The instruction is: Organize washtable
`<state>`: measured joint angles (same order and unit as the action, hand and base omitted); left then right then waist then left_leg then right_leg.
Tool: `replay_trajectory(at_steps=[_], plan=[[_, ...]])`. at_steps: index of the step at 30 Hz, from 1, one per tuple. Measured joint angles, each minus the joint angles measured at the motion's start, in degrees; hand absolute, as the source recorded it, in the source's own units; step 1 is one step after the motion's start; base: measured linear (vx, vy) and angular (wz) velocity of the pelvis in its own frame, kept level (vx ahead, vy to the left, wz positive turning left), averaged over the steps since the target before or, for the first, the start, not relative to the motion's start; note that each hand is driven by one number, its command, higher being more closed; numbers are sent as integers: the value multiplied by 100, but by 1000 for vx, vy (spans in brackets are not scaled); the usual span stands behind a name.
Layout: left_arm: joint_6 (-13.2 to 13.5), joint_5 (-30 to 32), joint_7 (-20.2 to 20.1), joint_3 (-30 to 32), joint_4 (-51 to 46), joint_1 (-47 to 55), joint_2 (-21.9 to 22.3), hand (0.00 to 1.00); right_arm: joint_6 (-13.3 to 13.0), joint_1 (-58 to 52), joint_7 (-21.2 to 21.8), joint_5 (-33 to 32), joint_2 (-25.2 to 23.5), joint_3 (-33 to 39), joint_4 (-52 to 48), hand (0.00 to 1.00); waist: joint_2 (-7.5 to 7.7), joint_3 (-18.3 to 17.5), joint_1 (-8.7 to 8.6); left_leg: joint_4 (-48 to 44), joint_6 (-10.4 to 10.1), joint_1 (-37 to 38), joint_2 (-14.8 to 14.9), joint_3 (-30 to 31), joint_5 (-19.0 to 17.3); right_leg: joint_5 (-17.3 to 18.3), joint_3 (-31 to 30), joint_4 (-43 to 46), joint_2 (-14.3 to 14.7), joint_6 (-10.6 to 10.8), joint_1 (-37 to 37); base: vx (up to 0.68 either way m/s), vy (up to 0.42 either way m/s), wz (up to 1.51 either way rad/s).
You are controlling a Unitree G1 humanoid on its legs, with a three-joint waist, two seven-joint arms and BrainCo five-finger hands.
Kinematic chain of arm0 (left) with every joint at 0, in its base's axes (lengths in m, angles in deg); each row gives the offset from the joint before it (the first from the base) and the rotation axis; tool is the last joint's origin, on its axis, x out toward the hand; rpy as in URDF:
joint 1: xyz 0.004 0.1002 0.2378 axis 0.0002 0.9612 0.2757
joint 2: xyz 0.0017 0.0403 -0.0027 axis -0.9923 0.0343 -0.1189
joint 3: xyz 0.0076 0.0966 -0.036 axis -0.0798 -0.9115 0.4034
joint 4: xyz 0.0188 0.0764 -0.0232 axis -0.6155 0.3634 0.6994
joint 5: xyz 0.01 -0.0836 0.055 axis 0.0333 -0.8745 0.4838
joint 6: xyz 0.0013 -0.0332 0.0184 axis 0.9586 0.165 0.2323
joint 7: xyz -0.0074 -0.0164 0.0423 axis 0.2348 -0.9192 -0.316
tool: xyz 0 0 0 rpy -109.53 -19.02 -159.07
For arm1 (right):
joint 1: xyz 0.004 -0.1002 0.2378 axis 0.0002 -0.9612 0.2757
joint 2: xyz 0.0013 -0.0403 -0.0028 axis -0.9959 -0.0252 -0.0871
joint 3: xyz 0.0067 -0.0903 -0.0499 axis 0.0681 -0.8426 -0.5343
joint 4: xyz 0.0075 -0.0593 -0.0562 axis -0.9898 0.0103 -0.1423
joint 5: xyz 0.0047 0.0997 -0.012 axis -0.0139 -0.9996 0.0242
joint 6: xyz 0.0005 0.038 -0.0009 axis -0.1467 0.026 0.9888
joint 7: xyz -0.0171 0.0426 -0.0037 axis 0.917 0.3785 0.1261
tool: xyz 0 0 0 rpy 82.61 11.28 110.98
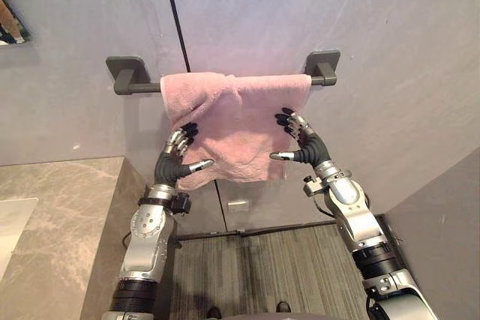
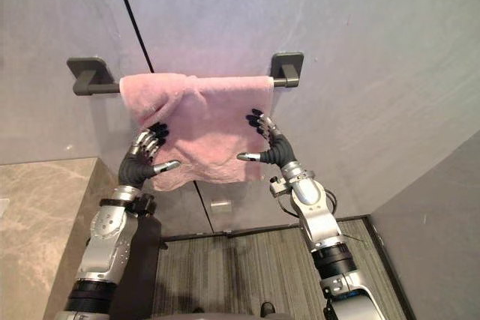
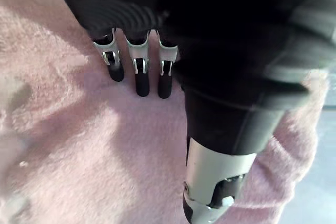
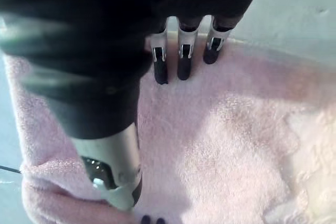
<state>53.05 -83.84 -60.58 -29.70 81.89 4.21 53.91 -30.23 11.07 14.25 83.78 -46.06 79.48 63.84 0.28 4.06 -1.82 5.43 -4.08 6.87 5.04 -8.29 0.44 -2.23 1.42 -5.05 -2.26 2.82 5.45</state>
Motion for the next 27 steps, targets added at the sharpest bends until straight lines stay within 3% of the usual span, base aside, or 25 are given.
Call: replay_trajectory(at_steps=[12, 18, 27], plan=[[9, -223, -13, 439, -5, 99, -1, 0, 1, -132, -370, 209, 18, 764, 259, 0, 54, 33, 92, 0, -10, 1, 8, 30, 14, 4, 7, -7, 5, -4, 16, -12, -5, 1], [1, -252, 20, 681, 329, 189, 0, 0, 0, -172, -409, 211, 17, 930, 351, 0, 139, 59, 103, 0, -10, -3, 0, 37, 13, 7, 7, -7, -3, 0, 16, 0, 0, 0], [-7, -237, 12, 860, 499, 464, 85, 0, 1, -354, -530, 335, -19, 1343, 426, 0, 151, 63, 112, 0, -11, -7, 4, 48, 12, 27, 10, -2, 0, -5, 15, 0, 0, 0]])
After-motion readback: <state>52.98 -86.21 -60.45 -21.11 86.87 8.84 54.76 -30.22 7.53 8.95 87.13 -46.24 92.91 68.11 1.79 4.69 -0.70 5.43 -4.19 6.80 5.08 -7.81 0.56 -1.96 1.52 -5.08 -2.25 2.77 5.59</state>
